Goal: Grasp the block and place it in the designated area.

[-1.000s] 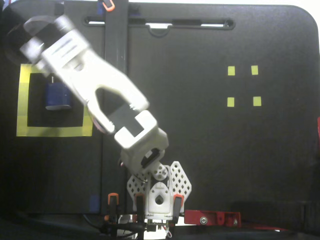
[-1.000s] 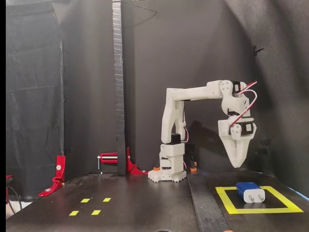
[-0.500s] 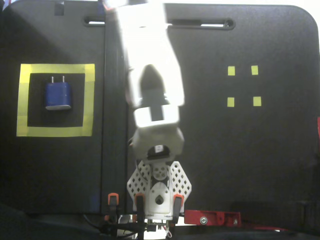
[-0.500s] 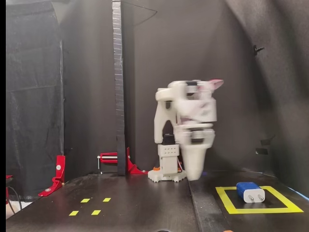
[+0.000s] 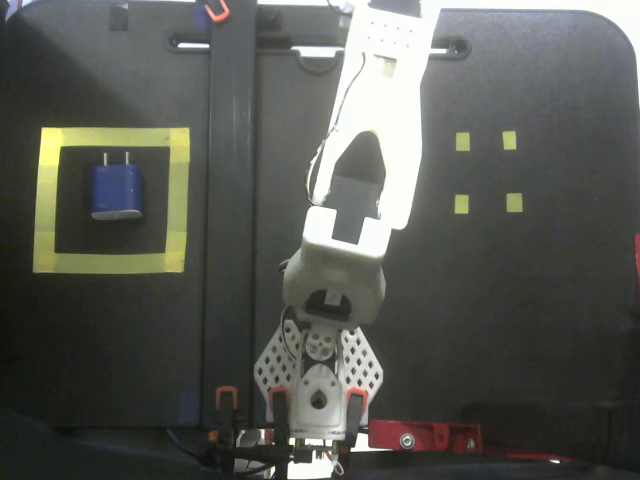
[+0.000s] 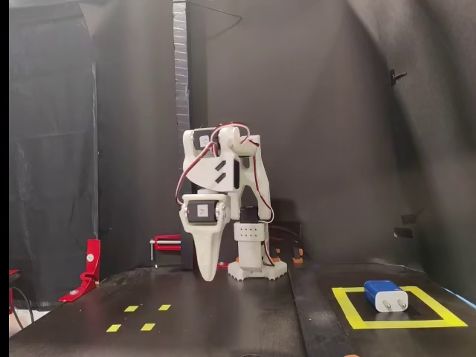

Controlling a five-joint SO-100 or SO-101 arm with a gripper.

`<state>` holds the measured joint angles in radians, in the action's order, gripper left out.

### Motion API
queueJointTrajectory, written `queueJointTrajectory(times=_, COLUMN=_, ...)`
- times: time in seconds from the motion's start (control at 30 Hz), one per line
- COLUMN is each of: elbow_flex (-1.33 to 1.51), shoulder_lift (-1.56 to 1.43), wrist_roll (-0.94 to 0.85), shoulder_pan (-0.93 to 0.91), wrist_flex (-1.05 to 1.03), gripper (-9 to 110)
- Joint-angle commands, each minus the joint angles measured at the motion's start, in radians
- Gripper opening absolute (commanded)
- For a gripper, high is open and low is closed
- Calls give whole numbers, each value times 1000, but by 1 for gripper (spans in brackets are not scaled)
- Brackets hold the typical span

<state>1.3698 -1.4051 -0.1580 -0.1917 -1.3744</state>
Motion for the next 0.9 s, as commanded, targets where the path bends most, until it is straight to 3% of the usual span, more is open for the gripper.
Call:
queueJointTrajectory(times=0.0, elbow_flex=-14, shoulder_lift=-109, wrist_roll=-6, shoulder_pan=-2, wrist_flex=64, gripper=0)
queueJointTrajectory(times=0.33, elbow_flex=216, shoulder_lift=-416, wrist_roll=14, shoulder_pan=25, wrist_flex=423, gripper=0)
queueJointTrajectory(times=0.87, elbow_flex=1127, shoulder_lift=-1138, wrist_roll=41, shoulder_pan=114, wrist_flex=1065, gripper=0)
